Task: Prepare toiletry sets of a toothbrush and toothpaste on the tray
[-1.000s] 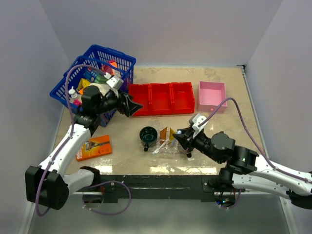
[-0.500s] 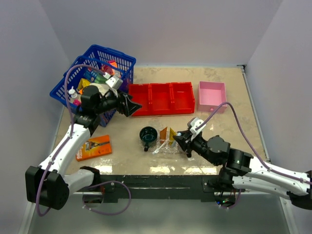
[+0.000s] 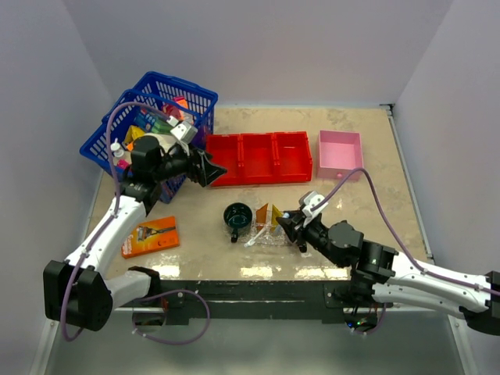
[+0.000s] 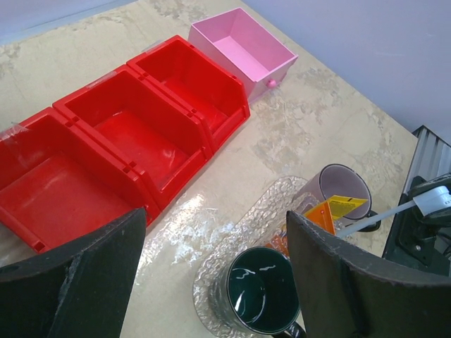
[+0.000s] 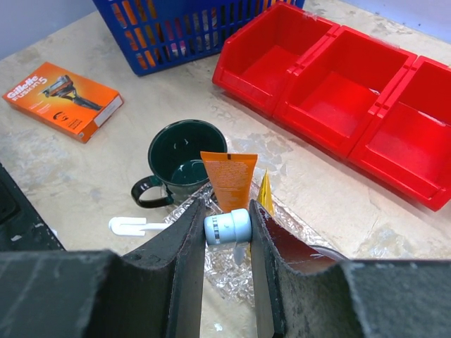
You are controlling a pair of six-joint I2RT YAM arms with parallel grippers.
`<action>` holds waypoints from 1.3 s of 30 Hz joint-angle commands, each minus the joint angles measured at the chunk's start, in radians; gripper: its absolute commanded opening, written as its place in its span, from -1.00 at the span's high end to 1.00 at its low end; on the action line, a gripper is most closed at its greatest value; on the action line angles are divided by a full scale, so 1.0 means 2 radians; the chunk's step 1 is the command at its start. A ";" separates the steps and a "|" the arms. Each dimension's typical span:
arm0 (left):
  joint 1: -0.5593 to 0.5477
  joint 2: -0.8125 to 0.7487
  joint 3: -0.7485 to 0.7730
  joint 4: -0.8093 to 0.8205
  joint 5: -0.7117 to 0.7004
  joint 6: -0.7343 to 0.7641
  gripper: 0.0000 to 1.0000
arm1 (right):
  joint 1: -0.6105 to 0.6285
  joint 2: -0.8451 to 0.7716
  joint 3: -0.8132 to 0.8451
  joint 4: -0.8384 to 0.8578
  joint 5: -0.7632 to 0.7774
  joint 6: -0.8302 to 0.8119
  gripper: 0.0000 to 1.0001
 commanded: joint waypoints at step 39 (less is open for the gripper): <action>0.021 0.002 -0.026 0.039 0.035 0.019 -0.69 | 0.058 0.023 -0.031 0.040 0.103 0.048 0.63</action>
